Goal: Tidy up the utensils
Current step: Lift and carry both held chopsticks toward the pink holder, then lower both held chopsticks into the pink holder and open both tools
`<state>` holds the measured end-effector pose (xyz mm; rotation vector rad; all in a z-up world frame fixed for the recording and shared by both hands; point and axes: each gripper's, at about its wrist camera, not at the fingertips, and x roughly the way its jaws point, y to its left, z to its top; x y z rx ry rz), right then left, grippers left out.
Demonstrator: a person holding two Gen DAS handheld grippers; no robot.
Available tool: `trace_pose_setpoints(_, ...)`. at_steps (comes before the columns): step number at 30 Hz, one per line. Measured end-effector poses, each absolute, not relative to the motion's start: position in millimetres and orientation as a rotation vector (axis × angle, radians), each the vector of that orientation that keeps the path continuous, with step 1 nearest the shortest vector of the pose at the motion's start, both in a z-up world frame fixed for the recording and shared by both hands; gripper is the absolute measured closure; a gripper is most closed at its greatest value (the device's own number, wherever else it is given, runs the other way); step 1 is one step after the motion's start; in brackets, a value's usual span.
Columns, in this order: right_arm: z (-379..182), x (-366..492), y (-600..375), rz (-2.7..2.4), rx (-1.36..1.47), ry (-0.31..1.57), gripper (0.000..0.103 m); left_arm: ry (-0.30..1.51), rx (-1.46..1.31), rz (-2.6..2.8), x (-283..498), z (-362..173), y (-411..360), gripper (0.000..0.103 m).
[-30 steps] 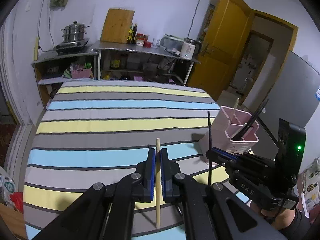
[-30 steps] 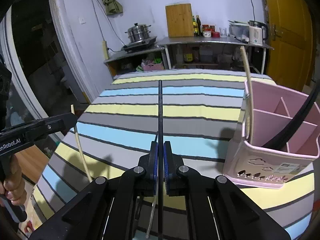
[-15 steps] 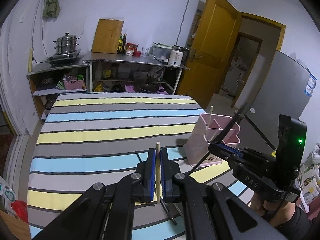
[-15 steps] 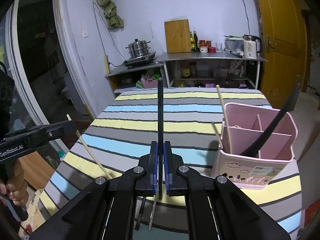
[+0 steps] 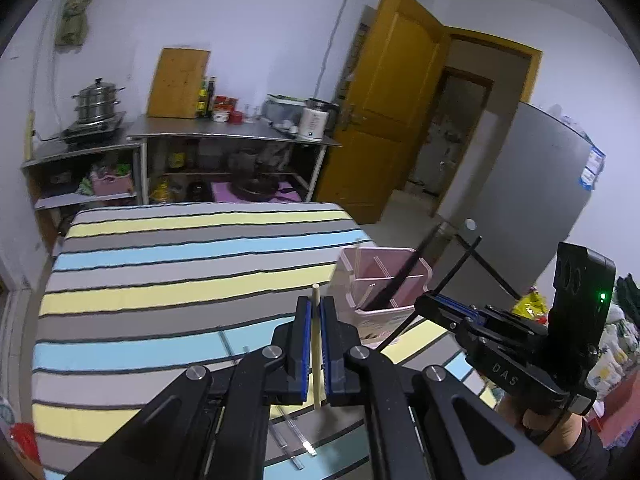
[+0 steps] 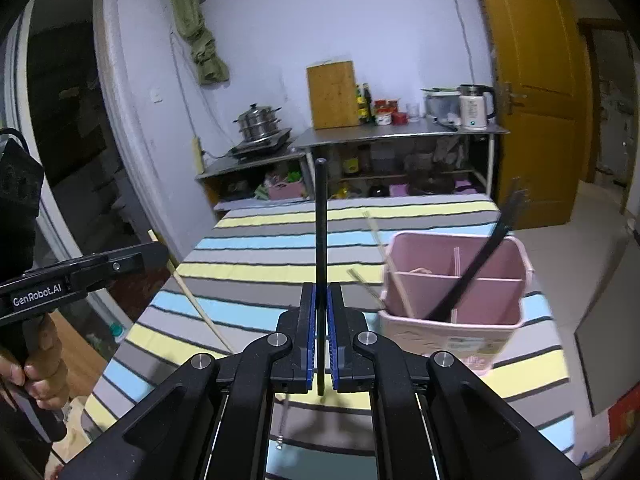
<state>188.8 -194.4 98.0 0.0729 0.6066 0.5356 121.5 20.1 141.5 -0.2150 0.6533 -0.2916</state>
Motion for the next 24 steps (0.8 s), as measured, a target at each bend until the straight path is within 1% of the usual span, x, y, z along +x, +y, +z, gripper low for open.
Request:
trace_pose_setpoints(9,124.8,192.7,-238.2,0.446,0.108,0.552,0.098,0.631,-0.183,-0.39,152.1,165.8,-28.7,0.099)
trace_pose_setpoints(17,152.8,207.2,-264.2,0.394,0.141,0.485,0.098,0.584,-0.168,-0.423,189.1,193.9,-51.7,0.099)
trace_pose_setpoints(24,157.9,228.1,-268.8,0.371,0.16,0.464,0.098,0.57,-0.171,-0.416,218.0,197.9,-60.2,0.099)
